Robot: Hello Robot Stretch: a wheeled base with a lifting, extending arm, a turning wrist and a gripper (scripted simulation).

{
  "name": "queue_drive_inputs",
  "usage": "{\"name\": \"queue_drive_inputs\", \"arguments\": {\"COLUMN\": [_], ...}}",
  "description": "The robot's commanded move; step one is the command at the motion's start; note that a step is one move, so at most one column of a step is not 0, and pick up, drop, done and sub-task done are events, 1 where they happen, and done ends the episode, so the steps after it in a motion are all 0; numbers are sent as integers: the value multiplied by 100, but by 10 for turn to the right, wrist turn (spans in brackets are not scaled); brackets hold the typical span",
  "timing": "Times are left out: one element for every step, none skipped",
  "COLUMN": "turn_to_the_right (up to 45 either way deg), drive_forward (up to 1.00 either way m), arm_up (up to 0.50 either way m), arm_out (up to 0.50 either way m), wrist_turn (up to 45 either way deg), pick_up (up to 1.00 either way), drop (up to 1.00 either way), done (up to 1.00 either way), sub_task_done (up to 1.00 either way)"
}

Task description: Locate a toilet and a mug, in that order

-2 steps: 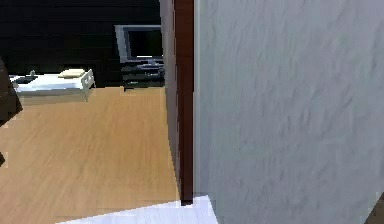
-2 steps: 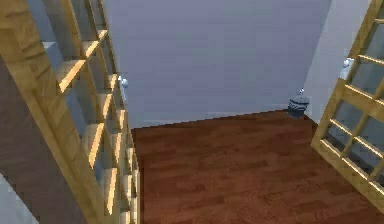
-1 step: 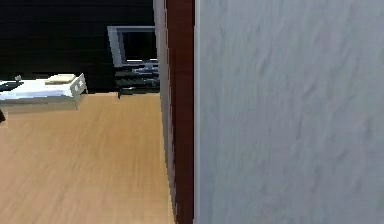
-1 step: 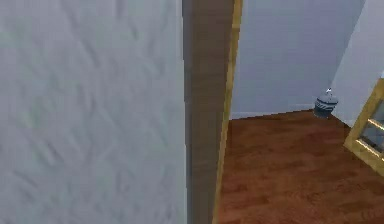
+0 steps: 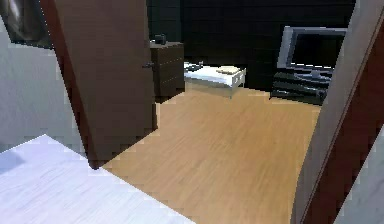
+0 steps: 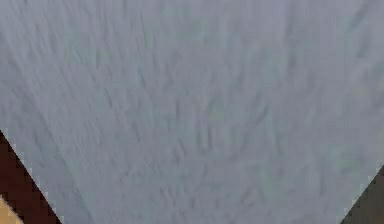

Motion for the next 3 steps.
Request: {"name": "queue_drive_inputs", "arguments": {"turn_to_the_right": [-90, 0, 420], "drive_forward": [0, 55, 0], "arm_up": [0, 0, 0], "arm_out": [0, 0, 0], "wrist_turn": [0, 0, 0], "pick_up": [0, 0, 0], "drop": [0, 0, 0], "done": [0, 0, 0], "sub_task_done": [0, 0, 0]}}
